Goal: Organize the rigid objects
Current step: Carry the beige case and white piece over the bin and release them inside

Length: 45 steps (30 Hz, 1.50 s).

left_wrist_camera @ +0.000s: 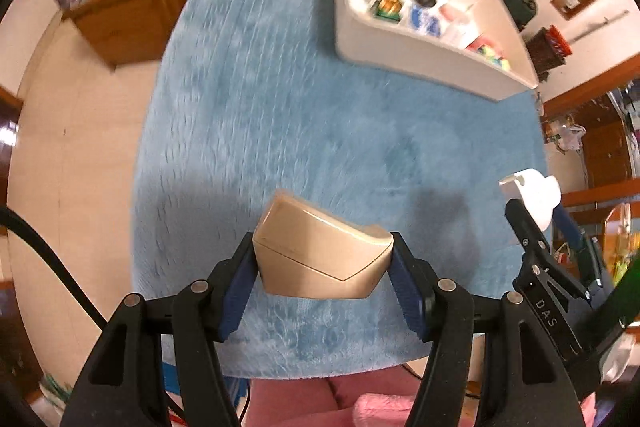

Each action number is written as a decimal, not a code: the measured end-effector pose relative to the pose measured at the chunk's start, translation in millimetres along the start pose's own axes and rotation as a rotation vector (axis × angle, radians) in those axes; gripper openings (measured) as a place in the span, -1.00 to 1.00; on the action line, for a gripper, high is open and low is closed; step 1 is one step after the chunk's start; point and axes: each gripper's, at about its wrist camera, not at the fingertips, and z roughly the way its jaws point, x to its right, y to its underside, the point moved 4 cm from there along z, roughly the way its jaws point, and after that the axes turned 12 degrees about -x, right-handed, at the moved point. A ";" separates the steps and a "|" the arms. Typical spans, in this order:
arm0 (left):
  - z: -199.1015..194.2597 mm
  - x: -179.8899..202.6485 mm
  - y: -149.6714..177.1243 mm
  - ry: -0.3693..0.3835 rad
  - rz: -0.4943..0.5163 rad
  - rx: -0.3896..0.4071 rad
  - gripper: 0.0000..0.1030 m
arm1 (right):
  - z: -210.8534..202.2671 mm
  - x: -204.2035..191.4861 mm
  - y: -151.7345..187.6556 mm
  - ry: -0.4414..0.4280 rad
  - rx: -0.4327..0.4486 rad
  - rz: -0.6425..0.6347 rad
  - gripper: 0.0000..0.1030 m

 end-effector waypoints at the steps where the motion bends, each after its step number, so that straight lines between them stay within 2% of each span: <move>1: -5.3 3.5 -6.1 -0.003 0.012 0.012 0.29 | -7.0 -1.8 -5.5 0.013 0.022 -0.014 0.55; 8: -33.6 39.3 -39.1 -0.024 0.105 0.108 0.29 | -48.5 2.5 -43.9 0.048 0.157 -0.046 0.55; 14: -46.9 67.5 -70.9 -0.091 0.160 0.180 0.29 | -63.1 18.6 -73.8 0.021 0.206 -0.046 0.55; 23: -61.6 104.5 -119.4 -0.141 0.149 0.245 0.29 | -67.1 56.1 -138.6 -0.024 0.305 -0.065 0.55; 25: -65.7 112.8 -129.5 -0.149 0.149 0.260 0.29 | -66.8 59.3 -143.4 -0.028 0.311 -0.065 0.55; 26: -67.6 118.6 -137.0 -0.151 0.149 0.267 0.29 | -64.6 68.8 -158.5 -0.038 0.328 -0.067 0.55; 30: -74.9 137.2 -159.4 -0.152 0.149 0.304 0.29 | -59.3 81.2 -180.0 -0.050 0.351 -0.079 0.55; 34: -82.4 155.1 -181.5 -0.192 0.148 0.361 0.29 | -48.4 95.9 -203.9 -0.073 0.361 -0.082 0.55; 39: -78.3 169.4 -210.0 -0.253 0.130 0.409 0.29 | -21.8 112.0 -228.8 -0.124 0.341 -0.077 0.55; 45: -57.9 176.9 -237.6 -0.331 0.108 0.414 0.29 | 20.4 122.5 -243.7 -0.193 0.292 -0.090 0.55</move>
